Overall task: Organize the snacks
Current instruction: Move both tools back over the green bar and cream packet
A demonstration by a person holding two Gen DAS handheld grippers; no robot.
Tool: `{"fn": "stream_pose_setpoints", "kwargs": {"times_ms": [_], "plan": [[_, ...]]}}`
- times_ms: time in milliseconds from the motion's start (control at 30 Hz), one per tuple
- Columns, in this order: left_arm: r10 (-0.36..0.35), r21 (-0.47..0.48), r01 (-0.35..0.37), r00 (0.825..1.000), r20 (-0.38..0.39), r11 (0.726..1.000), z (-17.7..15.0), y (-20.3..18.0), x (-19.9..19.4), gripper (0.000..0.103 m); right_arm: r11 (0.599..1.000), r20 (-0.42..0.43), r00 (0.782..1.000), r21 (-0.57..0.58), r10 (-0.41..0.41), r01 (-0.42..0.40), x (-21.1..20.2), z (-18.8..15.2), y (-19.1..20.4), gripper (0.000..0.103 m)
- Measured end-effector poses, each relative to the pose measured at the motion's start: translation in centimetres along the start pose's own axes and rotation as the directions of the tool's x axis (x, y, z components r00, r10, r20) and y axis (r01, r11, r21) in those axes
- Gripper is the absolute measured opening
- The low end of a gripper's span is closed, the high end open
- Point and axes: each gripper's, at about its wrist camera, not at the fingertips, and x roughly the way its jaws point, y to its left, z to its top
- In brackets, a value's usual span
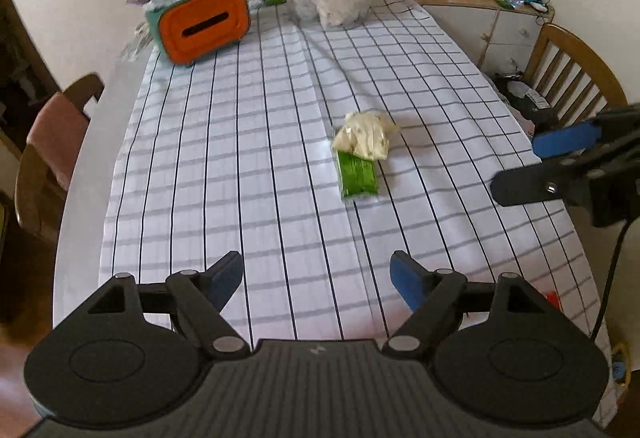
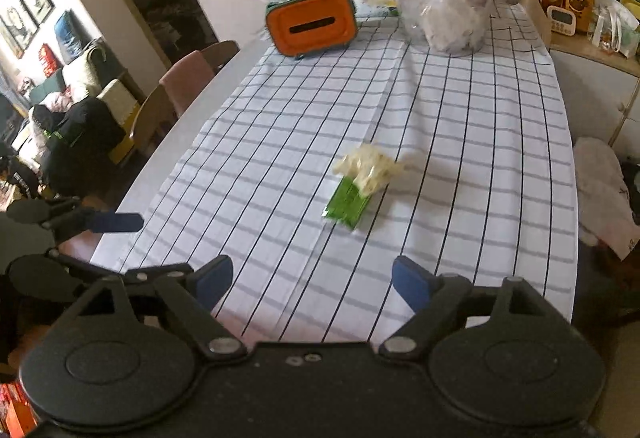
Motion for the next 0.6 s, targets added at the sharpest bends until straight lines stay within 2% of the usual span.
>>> {"fn": "stream_pose_setpoints", "kwargs": {"times_ms": [333,600], "plan": [[-0.024,0.074,0.022,0.999,0.023,0.997,4.1,-0.2,3.9,0.081,0.998,-0.022,0.998,-0.029,-0.055,0.054,4.4,4.6,-1.3,0.086],[-0.051,0.062,0.052,0.998,-0.029,0.997,5.8,0.0,9.0,0.081,0.994,-0.051,0.993,-0.027,-0.107,0.105,8.6,7.3,-3.1,0.086]]}}
